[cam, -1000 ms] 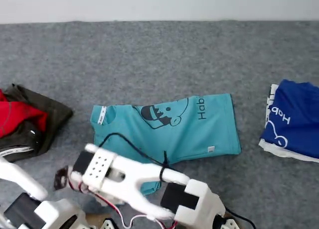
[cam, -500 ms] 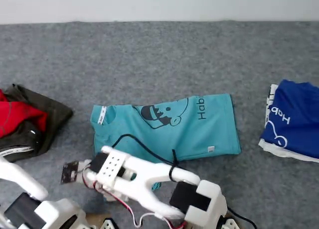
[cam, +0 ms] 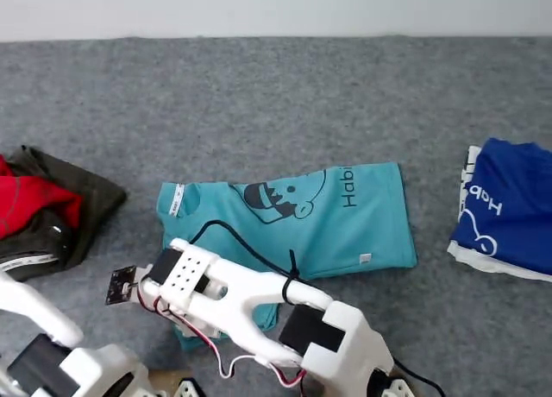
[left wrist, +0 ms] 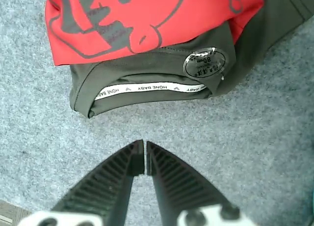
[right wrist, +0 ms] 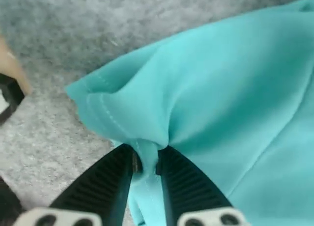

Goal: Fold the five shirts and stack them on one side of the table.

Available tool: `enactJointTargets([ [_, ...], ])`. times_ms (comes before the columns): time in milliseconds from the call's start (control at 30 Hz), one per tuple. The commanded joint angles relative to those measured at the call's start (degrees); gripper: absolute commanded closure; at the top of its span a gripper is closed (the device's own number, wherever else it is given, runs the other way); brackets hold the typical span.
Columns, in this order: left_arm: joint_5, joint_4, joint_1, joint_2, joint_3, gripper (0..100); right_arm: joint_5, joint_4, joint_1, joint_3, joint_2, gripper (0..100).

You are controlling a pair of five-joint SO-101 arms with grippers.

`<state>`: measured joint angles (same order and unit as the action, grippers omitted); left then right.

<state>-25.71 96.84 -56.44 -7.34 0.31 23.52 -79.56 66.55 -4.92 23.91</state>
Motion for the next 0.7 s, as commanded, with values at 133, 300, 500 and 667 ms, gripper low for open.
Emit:
enactJointTargets([
  [133,-0.6,0.5,0.2,-2.8,-2.6,98,3.4,-3.2,-4.8,1.6,-9.5,98.8],
  [300,-0.6,0.4,0.2,-2.8,-2.6,98,5.6,-2.8,-10.9,6.0,-9.1,98.8],
  [500,-0.7,0.3,0.2,-2.7,-2.6,98,8.4,-3.5,-15.9,18.9,-1.5,98.8],
  [667,-0.7,0.3,0.2,-2.7,-2.6,98,9.3,-6.6,-18.9,30.1,7.6,97.5],
])
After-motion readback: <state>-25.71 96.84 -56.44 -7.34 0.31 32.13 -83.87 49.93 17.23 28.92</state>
